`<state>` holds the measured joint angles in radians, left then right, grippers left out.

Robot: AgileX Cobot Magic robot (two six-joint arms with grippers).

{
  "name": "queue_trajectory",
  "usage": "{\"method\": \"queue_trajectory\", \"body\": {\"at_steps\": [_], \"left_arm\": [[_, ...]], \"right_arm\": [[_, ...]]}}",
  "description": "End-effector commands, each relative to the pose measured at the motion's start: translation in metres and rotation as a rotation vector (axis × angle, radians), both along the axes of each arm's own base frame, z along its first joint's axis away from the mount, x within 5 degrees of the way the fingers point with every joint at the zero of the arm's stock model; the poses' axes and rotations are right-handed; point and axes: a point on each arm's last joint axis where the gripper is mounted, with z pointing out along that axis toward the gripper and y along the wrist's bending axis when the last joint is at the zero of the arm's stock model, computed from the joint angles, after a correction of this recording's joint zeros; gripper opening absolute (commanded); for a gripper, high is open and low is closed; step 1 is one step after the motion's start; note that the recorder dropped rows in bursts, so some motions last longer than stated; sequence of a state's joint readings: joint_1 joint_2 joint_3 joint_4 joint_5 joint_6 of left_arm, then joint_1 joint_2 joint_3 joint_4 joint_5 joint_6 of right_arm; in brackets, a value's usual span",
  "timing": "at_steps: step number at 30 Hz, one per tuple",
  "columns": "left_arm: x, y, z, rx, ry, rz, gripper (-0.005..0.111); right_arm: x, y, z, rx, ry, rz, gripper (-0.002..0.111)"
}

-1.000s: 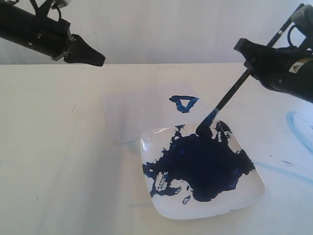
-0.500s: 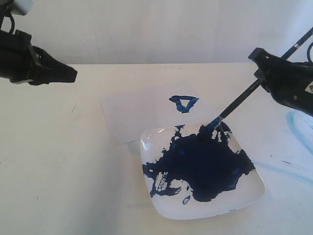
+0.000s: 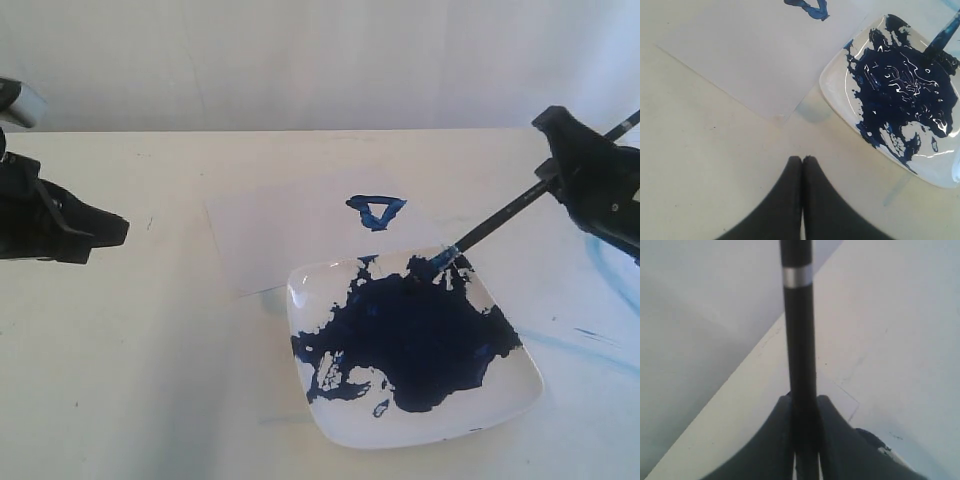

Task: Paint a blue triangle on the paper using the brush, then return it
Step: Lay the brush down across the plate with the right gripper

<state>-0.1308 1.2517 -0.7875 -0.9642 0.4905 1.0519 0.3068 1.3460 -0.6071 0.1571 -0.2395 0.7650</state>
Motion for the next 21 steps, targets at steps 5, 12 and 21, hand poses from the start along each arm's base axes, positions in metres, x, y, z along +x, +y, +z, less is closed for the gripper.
{"method": "queue_trajectory", "body": {"at_steps": [5,12,21], "left_arm": [[-0.003,-0.001,0.001,-0.025,0.007,-0.005,0.000],[-0.003,-0.001,0.001,-0.025,0.007,-0.005,0.000],[-0.003,-0.001,0.001,-0.023,0.003,0.001,0.000]], "right_arm": [[0.011,0.001,-0.025,-0.102,0.035,0.034,0.000],[0.010,0.001,-0.027,-0.009,0.080,-0.014,0.000],[0.018,0.003,-0.040,0.137,0.128,-0.097,0.000]]}}
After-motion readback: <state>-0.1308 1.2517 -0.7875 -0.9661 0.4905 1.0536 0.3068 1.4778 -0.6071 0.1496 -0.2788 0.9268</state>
